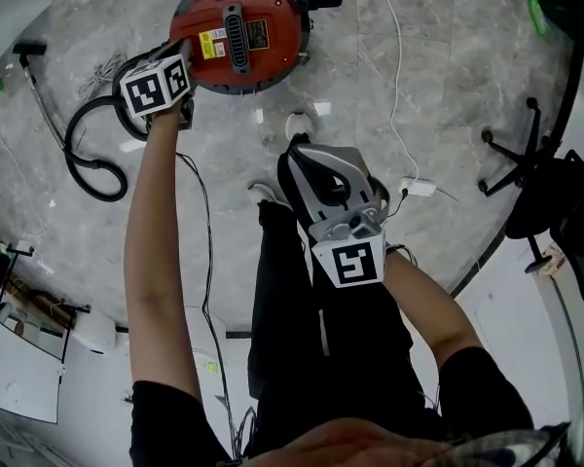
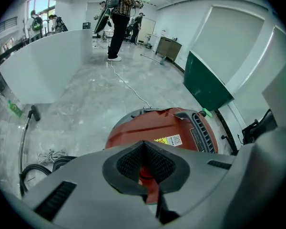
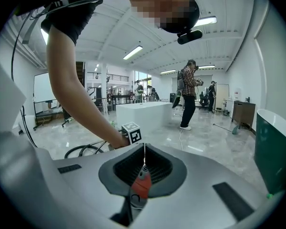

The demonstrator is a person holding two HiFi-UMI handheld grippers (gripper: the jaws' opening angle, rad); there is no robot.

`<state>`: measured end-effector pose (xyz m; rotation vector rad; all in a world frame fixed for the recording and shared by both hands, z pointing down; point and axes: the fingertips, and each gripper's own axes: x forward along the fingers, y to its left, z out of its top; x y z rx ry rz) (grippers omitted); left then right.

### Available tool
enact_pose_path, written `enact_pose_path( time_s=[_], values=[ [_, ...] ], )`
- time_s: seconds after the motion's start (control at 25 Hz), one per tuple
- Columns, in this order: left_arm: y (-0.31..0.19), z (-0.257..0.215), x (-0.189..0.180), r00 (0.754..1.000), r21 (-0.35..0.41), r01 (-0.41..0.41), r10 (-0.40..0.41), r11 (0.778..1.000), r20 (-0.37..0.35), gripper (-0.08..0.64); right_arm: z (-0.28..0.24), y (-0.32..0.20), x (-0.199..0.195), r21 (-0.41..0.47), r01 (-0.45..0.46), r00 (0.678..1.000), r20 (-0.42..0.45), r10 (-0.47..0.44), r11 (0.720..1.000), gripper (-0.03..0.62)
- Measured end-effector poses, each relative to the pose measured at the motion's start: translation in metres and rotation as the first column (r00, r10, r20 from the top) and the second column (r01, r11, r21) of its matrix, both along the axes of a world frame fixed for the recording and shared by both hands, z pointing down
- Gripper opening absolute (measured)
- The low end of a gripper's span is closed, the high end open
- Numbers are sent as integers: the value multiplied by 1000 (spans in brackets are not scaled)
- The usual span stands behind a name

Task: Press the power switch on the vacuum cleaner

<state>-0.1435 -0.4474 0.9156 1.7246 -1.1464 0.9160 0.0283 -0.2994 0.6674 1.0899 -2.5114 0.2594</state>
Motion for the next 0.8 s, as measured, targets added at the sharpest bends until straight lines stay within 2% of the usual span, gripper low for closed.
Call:
enact_pose_path(
  time_s=[0.2, 0.4, 0.6, 0.8],
  values=[
    [3, -3, 1, 998, -14, -37, 38, 999, 43, 11, -5, -2, 4, -1, -26, 1000, 4, 26, 1000, 20],
    [10, -24, 8, 991, 67, -115, 110, 991, 74, 11, -13, 6, 6, -24, -45, 999, 26, 45, 999, 20],
    [20, -43, 24, 984, 117, -176, 169, 977, 64, 11, -14, 12, -1, -51, -56, 996, 63, 59, 997, 20],
    [29, -72, 46, 984, 183, -175, 177, 967, 2, 11, -23, 11, -7, -48, -91, 991, 94, 96, 995, 20]
  ],
)
